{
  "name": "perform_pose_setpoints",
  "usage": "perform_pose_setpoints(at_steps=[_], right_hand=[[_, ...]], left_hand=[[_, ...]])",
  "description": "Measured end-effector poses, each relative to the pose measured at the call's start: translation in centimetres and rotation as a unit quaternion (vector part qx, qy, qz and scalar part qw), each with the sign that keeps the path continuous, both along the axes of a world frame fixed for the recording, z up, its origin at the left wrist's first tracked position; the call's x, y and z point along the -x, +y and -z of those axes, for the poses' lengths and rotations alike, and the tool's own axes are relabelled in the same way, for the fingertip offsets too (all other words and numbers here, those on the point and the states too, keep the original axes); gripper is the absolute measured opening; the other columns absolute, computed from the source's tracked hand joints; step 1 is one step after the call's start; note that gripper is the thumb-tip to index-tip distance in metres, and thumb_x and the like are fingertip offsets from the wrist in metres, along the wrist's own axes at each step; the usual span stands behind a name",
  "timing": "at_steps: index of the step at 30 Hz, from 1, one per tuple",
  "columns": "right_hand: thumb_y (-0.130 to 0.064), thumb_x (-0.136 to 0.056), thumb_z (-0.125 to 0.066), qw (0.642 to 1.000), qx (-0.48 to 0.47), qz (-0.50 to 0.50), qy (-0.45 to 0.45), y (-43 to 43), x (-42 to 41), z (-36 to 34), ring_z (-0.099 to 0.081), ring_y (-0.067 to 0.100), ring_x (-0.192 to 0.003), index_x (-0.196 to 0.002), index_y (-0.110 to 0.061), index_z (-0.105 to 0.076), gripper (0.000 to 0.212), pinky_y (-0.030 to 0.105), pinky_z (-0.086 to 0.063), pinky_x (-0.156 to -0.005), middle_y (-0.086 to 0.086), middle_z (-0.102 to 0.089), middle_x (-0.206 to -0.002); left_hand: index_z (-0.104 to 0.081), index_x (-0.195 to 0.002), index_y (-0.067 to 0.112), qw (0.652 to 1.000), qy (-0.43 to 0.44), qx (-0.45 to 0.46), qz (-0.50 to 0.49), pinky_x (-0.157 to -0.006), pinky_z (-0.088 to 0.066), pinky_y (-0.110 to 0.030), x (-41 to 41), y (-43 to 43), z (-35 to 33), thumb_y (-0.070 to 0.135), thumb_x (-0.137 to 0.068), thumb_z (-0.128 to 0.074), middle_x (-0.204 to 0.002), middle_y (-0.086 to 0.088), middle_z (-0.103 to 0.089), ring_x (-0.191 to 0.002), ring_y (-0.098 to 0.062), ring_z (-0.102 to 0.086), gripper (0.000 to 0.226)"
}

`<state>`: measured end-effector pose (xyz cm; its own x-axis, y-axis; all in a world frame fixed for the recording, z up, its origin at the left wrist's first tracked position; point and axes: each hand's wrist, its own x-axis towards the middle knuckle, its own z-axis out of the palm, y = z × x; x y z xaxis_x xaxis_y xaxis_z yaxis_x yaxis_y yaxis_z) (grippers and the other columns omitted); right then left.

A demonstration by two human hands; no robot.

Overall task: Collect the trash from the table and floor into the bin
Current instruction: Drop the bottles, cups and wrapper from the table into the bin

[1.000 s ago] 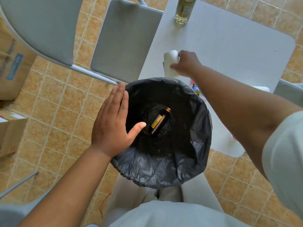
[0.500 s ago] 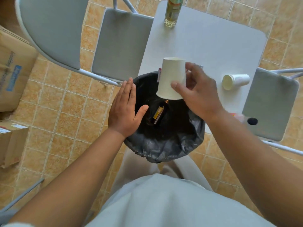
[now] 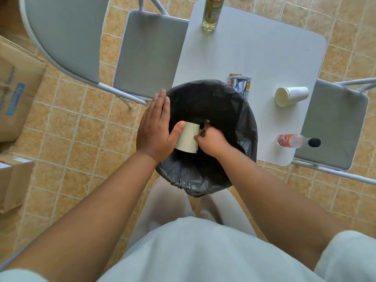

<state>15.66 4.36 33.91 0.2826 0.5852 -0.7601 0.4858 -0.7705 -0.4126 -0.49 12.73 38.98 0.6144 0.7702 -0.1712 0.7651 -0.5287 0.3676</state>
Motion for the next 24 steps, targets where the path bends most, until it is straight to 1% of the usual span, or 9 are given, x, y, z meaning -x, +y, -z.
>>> perform_pose_setpoints(at_steps=[3,5,8,10,12,14,17,20,24], right_hand=[[-0.027,-0.097,-0.049,0.998,0.032,-0.036,-0.048,-0.3,-0.4,-0.5,-0.056,0.035,-0.114,-0.153,-0.012,-0.021,0.064,0.037,-0.048,-0.089,0.017,-0.056,-0.128],[-0.028,-0.097,-0.05,0.997,-0.002,-0.047,-0.061,-1.0,-0.6,-1.9,-0.056,0.034,-0.114,-0.149,-0.014,-0.031,0.057,0.039,-0.049,-0.092,0.016,-0.057,-0.128],[-0.027,-0.097,-0.054,0.989,-0.12,-0.04,-0.072,-2.8,-0.7,-4.5,-0.055,0.026,-0.12,-0.144,-0.017,-0.042,0.049,0.037,-0.048,-0.098,0.007,-0.058,-0.132],[-0.024,-0.096,-0.056,0.966,-0.23,-0.041,-0.113,-4.3,-1.1,-6.2,-0.055,0.018,-0.119,-0.14,-0.018,-0.049,0.045,0.031,-0.047,-0.101,0.001,-0.059,-0.13],[-0.019,-0.094,-0.058,0.924,-0.337,-0.03,-0.176,-5.8,-1.9,-7.4,-0.054,0.016,-0.117,-0.135,-0.012,-0.055,0.041,0.025,-0.044,-0.102,0.003,-0.06,-0.125],[-0.013,-0.091,-0.061,0.89,-0.391,-0.012,-0.233,-7.2,-3.0,-7.6,-0.049,0.022,-0.124,-0.134,-0.006,-0.055,0.043,0.031,-0.041,-0.107,0.009,-0.056,-0.128],[-0.013,-0.09,-0.063,0.891,-0.347,-0.004,-0.295,-8.4,-4.3,-6.9,-0.032,0.03,-0.142,-0.142,-0.002,-0.044,0.057,0.043,-0.029,-0.116,0.015,-0.043,-0.146],[-0.019,-0.092,-0.063,0.921,-0.285,0.0,-0.264,-8.8,-4.4,-5.8,-0.013,0.028,-0.15,-0.151,-0.002,-0.027,0.071,0.038,-0.017,-0.121,0.015,-0.021,-0.16],[-0.023,-0.092,-0.063,0.924,-0.282,0.0,-0.258,-8.3,-3.8,-4.8,-0.01,0.027,-0.15,-0.152,0.001,-0.021,0.077,0.039,-0.021,-0.12,0.017,-0.014,-0.161]], left_hand=[[-0.02,-0.154,0.007,1.0,-0.002,0.002,-0.002,-0.121,-0.01,-0.033,0.0,0.0,0.0,0.062,-0.096,-0.014,-0.164,-0.007,-0.012,-0.151,-0.022,-0.009,0.081],[-0.019,-0.155,0.007,1.0,-0.004,0.001,-0.002,-0.121,-0.011,-0.034,0.1,0.0,0.1,0.061,-0.097,-0.016,-0.164,-0.007,-0.012,-0.151,-0.021,-0.008,0.079],[-0.019,-0.155,0.008,1.0,-0.004,0.003,-0.005,-0.121,-0.012,-0.035,0.0,0.0,0.1,0.057,-0.098,-0.022,-0.164,-0.006,-0.011,-0.151,-0.021,-0.008,0.075],[-0.019,-0.155,0.008,1.0,-0.002,0.003,-0.007,-0.121,-0.012,-0.035,0.0,-0.1,0.1,0.057,-0.099,-0.022,-0.164,-0.005,-0.011,-0.151,-0.021,-0.007,0.075],[-0.019,-0.155,0.008,1.0,0.001,0.002,-0.006,-0.121,-0.011,-0.034,0.0,-0.1,0.1,0.059,-0.098,-0.021,-0.164,-0.005,-0.011,-0.151,-0.021,-0.007,0.076],[-0.019,-0.155,0.007,1.0,0.001,0.0,-0.003,-0.121,-0.011,-0.033,0.0,-0.1,0.1,0.061,-0.097,-0.019,-0.164,-0.006,-0.011,-0.151,-0.021,-0.007,0.078],[-0.019,-0.154,0.006,1.0,-0.004,0.002,0.004,-0.121,-0.01,-0.033,0.1,0.0,0.2,0.063,-0.097,-0.02,-0.164,-0.006,-0.011,-0.151,-0.02,-0.006,0.081],[-0.02,-0.154,0.005,1.0,0.0,-0.006,0.021,-0.121,-0.011,-0.033,0.5,0.1,0.4,0.063,-0.097,-0.024,-0.164,-0.007,-0.009,-0.151,-0.02,-0.005,0.082],[-0.026,-0.151,0.001,0.998,0.007,-0.04,0.038,-0.121,-0.015,-0.035,0.6,-0.2,0.6,0.06,-0.097,-0.032,-0.163,-0.012,-0.014,-0.151,-0.024,-0.008,0.08]])
